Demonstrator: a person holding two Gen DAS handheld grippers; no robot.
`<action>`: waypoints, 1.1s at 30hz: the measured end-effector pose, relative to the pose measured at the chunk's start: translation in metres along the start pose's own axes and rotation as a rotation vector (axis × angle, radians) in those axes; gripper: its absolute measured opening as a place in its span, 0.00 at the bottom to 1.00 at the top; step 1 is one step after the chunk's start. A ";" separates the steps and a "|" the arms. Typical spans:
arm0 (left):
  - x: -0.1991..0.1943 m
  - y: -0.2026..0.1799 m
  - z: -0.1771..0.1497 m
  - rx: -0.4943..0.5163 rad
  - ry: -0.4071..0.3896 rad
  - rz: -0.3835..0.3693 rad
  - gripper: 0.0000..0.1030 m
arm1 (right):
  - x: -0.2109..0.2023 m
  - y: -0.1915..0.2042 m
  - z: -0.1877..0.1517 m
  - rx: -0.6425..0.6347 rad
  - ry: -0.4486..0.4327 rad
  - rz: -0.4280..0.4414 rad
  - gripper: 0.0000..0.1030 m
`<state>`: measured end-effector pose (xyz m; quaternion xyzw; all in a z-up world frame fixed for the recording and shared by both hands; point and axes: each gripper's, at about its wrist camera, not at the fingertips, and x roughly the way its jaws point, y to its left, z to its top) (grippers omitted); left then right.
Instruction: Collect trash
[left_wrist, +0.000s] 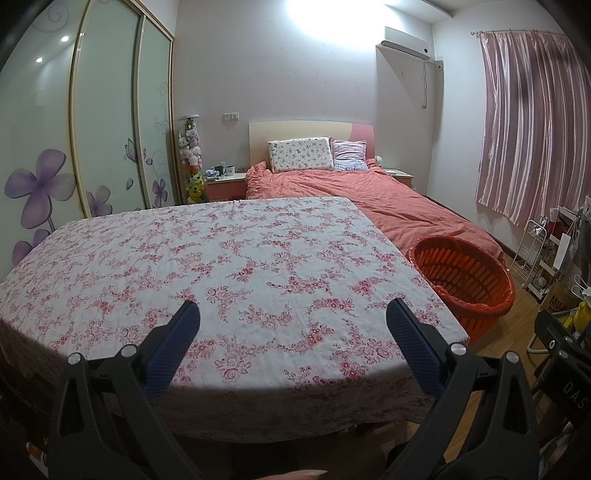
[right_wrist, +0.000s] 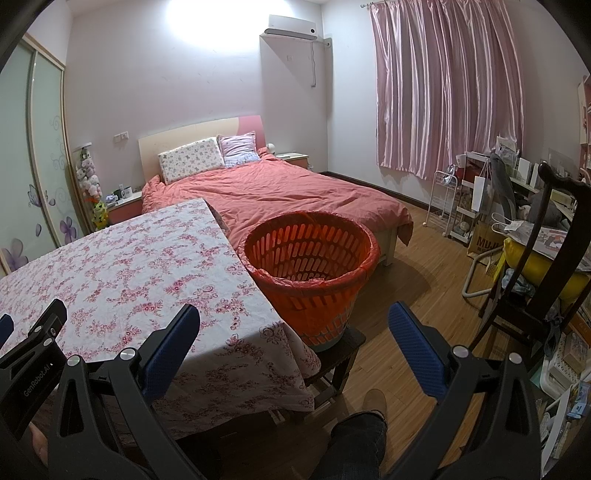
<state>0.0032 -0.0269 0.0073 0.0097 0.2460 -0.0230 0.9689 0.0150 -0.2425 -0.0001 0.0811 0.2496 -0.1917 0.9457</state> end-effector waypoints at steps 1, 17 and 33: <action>0.000 0.000 0.000 0.000 0.001 0.000 0.96 | 0.000 0.000 0.000 0.000 0.000 0.000 0.98; 0.001 0.000 -0.003 -0.003 0.008 0.003 0.96 | 0.000 -0.001 0.000 0.001 0.001 0.000 0.98; 0.001 0.001 -0.005 -0.004 0.013 0.004 0.96 | 0.000 -0.002 0.001 0.001 0.002 0.001 0.98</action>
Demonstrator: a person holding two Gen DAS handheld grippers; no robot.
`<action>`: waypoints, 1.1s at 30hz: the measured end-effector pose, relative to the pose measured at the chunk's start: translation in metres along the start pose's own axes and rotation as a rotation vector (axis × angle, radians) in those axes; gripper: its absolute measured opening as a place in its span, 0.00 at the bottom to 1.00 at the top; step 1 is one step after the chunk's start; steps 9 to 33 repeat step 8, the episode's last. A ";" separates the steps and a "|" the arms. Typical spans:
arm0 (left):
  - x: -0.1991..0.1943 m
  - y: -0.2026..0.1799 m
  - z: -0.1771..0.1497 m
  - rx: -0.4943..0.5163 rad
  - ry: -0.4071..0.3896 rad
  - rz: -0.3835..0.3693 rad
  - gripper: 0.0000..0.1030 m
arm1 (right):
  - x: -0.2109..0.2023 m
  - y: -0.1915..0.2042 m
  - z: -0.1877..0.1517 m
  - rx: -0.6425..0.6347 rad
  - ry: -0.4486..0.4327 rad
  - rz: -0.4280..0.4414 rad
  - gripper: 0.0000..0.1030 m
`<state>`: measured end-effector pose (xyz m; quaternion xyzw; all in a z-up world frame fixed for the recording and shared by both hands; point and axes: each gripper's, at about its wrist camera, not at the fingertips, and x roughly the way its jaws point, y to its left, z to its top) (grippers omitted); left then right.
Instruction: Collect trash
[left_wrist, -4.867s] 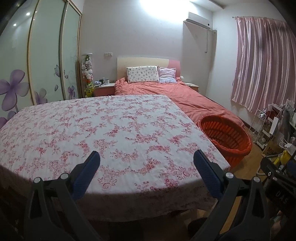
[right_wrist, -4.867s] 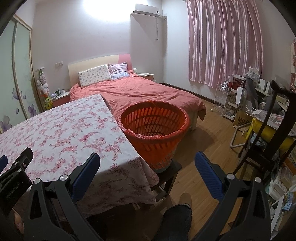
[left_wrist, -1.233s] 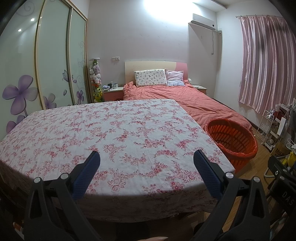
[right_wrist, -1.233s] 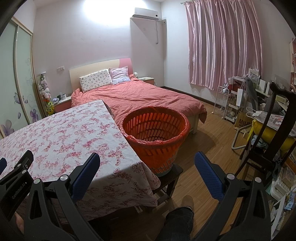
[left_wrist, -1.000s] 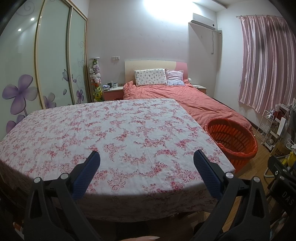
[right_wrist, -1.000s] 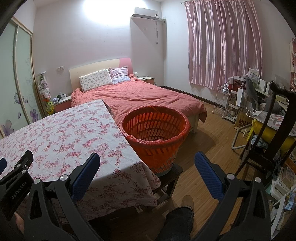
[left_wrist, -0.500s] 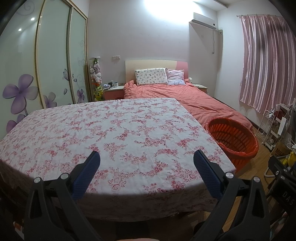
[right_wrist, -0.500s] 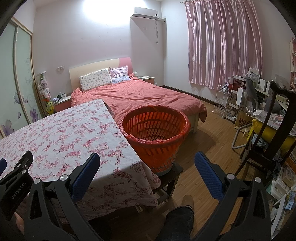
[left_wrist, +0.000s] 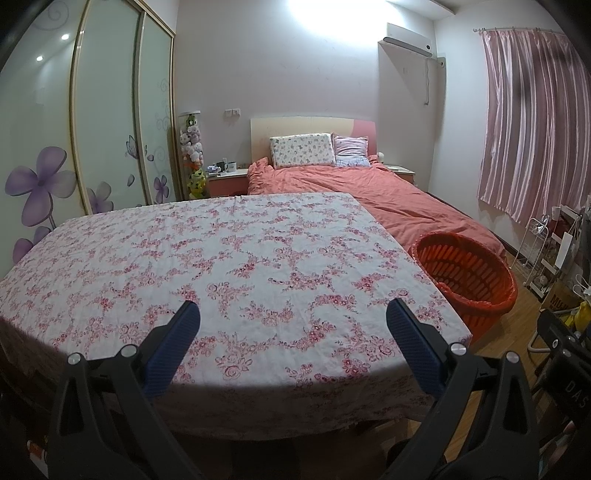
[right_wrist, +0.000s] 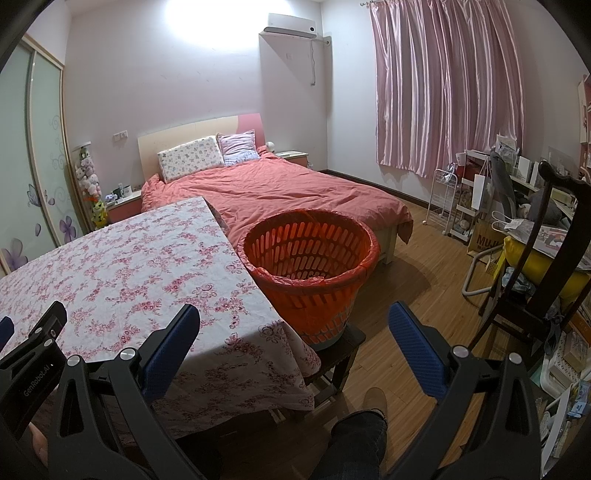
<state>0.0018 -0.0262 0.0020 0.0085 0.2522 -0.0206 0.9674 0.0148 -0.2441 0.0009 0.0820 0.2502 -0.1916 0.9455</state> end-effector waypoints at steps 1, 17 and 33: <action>0.000 0.000 0.000 0.000 0.001 0.000 0.96 | 0.000 0.000 0.000 0.000 0.000 0.000 0.98; 0.003 0.000 -0.001 -0.002 0.011 -0.004 0.96 | -0.001 0.000 0.000 0.000 0.001 0.000 0.98; 0.003 0.000 -0.001 -0.002 0.011 -0.004 0.96 | -0.001 0.000 0.000 0.000 0.001 0.000 0.98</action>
